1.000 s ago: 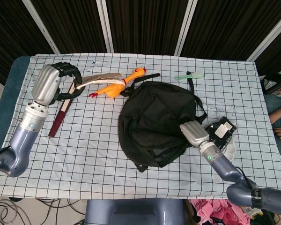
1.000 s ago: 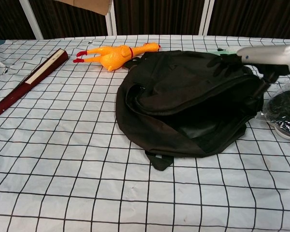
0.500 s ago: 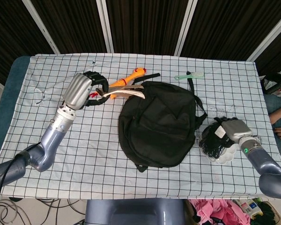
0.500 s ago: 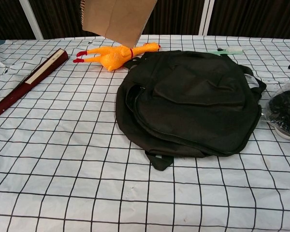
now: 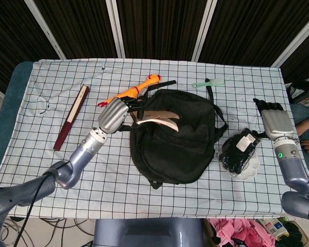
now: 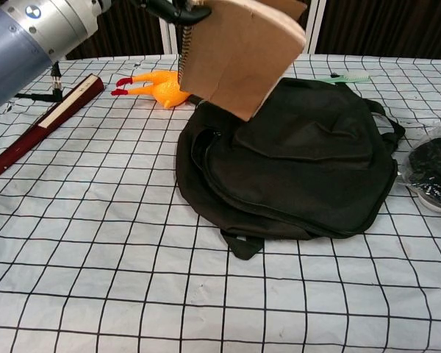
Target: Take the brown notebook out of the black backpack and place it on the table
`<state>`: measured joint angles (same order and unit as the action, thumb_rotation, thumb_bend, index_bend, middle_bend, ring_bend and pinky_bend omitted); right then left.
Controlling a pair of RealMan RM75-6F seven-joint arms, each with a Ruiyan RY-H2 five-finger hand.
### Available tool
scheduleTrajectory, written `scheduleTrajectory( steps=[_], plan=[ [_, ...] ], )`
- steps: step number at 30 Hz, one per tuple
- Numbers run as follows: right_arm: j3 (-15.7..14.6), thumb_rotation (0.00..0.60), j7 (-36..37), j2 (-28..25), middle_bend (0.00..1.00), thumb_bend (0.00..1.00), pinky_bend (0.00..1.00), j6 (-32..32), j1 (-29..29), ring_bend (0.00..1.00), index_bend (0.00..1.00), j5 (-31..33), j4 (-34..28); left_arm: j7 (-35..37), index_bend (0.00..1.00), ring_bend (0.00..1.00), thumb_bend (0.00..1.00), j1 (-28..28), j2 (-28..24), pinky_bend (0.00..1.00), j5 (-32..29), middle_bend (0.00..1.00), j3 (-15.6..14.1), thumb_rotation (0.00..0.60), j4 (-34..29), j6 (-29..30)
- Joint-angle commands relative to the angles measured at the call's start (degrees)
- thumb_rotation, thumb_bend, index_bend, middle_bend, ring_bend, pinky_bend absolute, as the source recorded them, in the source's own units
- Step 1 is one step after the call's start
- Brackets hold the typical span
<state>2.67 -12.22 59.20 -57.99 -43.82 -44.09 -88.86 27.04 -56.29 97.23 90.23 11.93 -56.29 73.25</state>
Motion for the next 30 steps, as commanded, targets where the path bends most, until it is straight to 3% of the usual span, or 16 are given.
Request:
scheduleTrajectory(
  steps=[1,2,7,9,12,17,21,26,30],
  plan=[
    [2.1,0.6,1.8,1.2,0.09,0.2,0.09,-2.6,1.9,0.11,0.02,-1.7,1.1,4.5,0.62,0.4,0.38,3.1,-0.6,0.43,4.6,0.64,-8.5,0.6,0.4,-1.1],
    [2.3,0.6,1.8,1.4,0.09,0.2,0.09,-3.0,2.3,0.11,0.02,-2.0,1.4,5.0,0.59,0.37,0.34,3.7,-2.8,0.4,5.6,0.61,-10.6,0.6,-1.0,-2.0],
    [3.9,0.6,2.1,1.6,0.09,0.2,0.09,-3.1,3.5,0.11,0.02,-2.4,1.7,1.1,0.33,0.07,0.07,4.0,-15.1,0.11,5.6,0.27,-16.7,0.6,-12.5,-12.3],
    [4.4,0.6,1.8,1.3,0.09,0.2,0.09,-2.8,3.8,0.11,0.02,-2.1,1.6,-1.0,0.27,0.01,0.01,4.5,-21.2,0.02,4.8,0.18,-18.4,0.6,-19.2,-14.6],
    [4.8,0.6,1.1,1.1,0.09,0.2,0.09,-2.2,4.1,0.11,0.02,-2.2,1.5,-4.6,0.26,0.0,0.0,6.2,-26.4,0.0,4.5,0.13,-19.5,0.6,-24.7,-13.8],
    [5.4,0.6,1.1,0.6,0.08,0.2,0.09,-2.0,5.0,0.11,0.02,-3.6,0.9,-14.5,0.25,0.0,0.0,12.5,-33.1,0.0,2.7,0.13,-21.1,0.6,-29.8,-8.4],
    [5.8,0.6,1.7,1.1,0.08,0.2,0.09,-4.4,6.3,0.11,0.02,-6.6,0.6,-25.6,0.24,0.0,0.0,19.9,-33.9,0.0,-0.6,0.14,-20.5,0.6,-30.8,-0.2],
    [4.7,0.6,2.8,2.1,0.08,0.2,0.09,-11.9,10.1,0.11,0.02,-13.6,-2.2,-31.4,0.24,0.0,0.01,29.7,-32.1,0.0,-3.1,0.14,-20.0,0.6,-30.5,11.9],
    [1.2,0.6,2.6,3.4,0.08,0.2,0.09,-22.1,16.5,0.11,0.02,-21.8,-7.0,-31.2,0.24,0.0,0.01,38.2,-29.9,0.0,-4.0,0.14,-20.3,0.6,-28.4,21.3]
  ],
)
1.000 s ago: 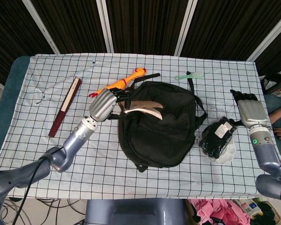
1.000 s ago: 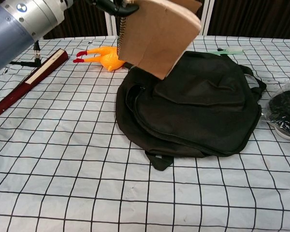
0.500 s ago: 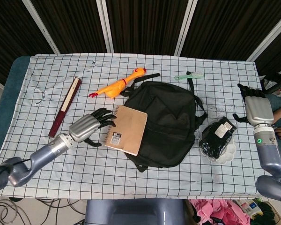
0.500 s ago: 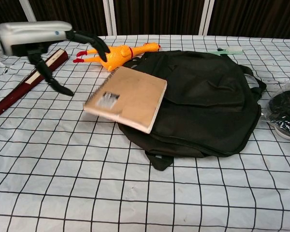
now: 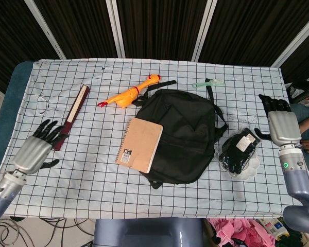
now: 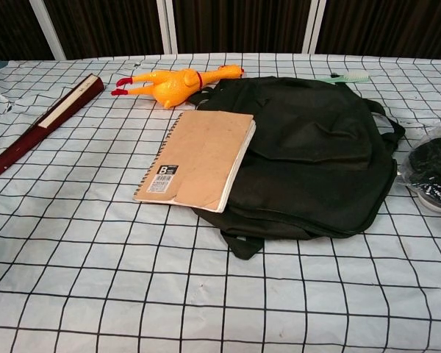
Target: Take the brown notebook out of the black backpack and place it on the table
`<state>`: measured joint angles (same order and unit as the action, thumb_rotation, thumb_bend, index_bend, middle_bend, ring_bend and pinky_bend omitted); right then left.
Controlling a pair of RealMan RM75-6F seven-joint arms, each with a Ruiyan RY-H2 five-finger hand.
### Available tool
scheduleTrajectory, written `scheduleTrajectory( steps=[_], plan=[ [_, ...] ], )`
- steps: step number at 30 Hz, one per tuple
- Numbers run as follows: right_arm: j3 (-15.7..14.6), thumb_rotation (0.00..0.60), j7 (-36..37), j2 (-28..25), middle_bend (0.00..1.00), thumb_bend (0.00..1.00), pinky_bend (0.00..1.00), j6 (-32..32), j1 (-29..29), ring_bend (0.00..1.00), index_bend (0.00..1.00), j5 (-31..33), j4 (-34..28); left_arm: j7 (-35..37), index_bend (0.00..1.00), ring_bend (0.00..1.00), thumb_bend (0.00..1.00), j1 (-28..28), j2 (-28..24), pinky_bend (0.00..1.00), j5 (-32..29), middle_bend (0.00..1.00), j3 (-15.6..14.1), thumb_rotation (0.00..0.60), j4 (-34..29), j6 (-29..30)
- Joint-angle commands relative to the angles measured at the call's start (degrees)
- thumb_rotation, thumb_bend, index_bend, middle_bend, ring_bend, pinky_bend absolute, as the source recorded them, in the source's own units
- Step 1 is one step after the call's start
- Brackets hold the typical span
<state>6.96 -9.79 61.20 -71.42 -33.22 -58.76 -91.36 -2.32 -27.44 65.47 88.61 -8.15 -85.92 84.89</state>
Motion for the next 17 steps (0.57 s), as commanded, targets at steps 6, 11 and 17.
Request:
scheduleTrajectory(
  steps=[6,11,17],
  plan=[
    [-9.8,0.6,-2.8,4.3,0.07,0.2,0.09,-17.3,14.6,0.1,0.02,-14.9,-6.7,1.4,0.23,0.0,0.01,16.4,2.0,0.0,-3.1,0.13,-0.1,0.6,2.2,15.7],
    [-12.7,0.6,-4.2,7.7,0.07,0.2,0.09,-21.8,20.0,0.1,0.02,-19.0,-4.4,4.0,0.23,0.0,0.01,18.4,0.1,0.0,-4.5,0.13,0.8,0.6,-0.8,14.7],
    [-12.7,0.6,-5.1,9.6,0.07,0.2,0.09,-23.2,22.7,0.09,0.02,-21.3,-2.1,2.3,0.24,0.0,0.01,19.5,-1.0,0.0,-6.2,0.14,1.5,0.6,-2.7,11.7]
  ],
)
